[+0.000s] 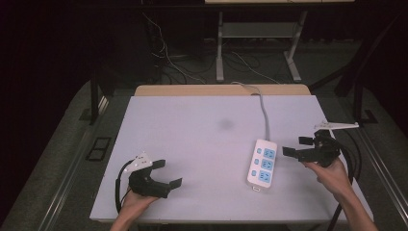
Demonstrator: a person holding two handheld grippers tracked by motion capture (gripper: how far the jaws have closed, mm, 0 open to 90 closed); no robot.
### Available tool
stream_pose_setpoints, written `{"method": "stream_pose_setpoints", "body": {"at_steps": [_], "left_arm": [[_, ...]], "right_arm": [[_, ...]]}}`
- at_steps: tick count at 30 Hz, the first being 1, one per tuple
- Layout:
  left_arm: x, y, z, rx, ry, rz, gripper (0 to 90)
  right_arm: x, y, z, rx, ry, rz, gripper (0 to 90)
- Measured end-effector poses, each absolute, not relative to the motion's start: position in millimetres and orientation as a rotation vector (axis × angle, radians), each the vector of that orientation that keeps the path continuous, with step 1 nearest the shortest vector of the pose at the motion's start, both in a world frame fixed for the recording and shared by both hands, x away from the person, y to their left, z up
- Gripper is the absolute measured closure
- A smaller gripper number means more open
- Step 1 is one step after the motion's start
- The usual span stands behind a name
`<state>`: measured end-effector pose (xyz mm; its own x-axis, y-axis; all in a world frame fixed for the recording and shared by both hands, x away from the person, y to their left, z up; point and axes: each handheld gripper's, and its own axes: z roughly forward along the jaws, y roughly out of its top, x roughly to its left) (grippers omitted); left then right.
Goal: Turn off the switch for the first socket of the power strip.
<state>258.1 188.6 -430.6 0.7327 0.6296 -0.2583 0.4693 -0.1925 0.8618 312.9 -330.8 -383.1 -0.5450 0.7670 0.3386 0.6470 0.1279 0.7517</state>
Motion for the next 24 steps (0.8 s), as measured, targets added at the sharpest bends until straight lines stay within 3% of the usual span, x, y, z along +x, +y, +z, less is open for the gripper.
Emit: {"method": "stream_pose_setpoints", "body": {"at_steps": [24], "left_arm": [[258.6,189.9,-431.1,1.838,0.858,0.182,0.0]], "right_arm": [[256.8,-313.6,-416.6,1.312,2.287,1.493,0.2]]}}
